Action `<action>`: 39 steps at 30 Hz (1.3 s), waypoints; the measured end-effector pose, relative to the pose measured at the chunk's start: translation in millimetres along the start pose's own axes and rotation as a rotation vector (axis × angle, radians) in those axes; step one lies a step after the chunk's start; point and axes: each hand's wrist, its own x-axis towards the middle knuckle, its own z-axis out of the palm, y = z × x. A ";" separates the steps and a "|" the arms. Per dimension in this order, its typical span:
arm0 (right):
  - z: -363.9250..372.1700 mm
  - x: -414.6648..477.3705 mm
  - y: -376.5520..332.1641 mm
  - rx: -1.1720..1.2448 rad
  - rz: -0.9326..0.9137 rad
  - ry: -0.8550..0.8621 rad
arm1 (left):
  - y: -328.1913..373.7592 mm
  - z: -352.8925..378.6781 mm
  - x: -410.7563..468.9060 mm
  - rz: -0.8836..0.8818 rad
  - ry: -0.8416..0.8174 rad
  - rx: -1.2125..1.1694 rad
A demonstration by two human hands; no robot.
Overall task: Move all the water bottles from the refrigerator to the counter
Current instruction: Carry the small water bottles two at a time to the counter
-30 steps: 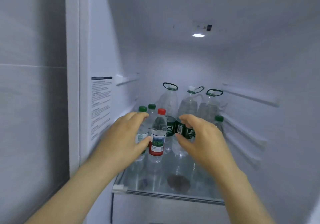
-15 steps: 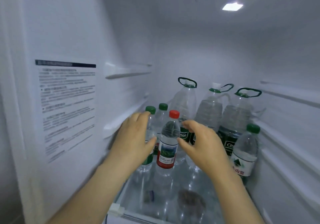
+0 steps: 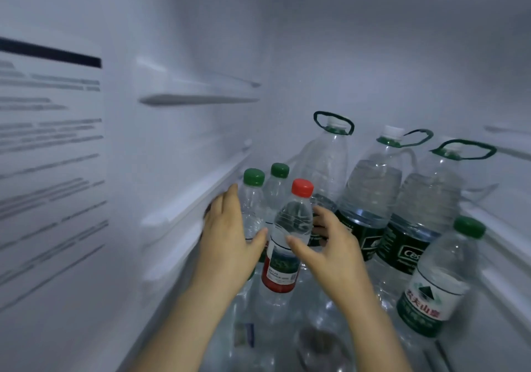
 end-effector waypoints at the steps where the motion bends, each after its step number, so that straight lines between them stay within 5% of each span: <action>1: 3.6 0.5 2.3 0.039 0.011 0.003 | -1.7 1.9 0.7 0.000 0.004 -0.007; 13: 23.8 0.0 18.1 0.297 0.112 0.015 | -5.5 6.1 1.0 0.080 0.044 0.008; 20: 25.2 -9.5 19.0 0.448 0.129 -0.016 | -11.2 5.0 -10.7 0.003 -0.047 -0.227; 32: 25.6 -32.9 21.1 0.450 0.162 0.045 | -20.0 2.5 -27.9 0.018 -0.030 -0.208; 39: 11.4 -52.6 10.8 0.462 0.155 0.091 | -16.9 -10.2 -49.9 -0.093 -0.067 -0.445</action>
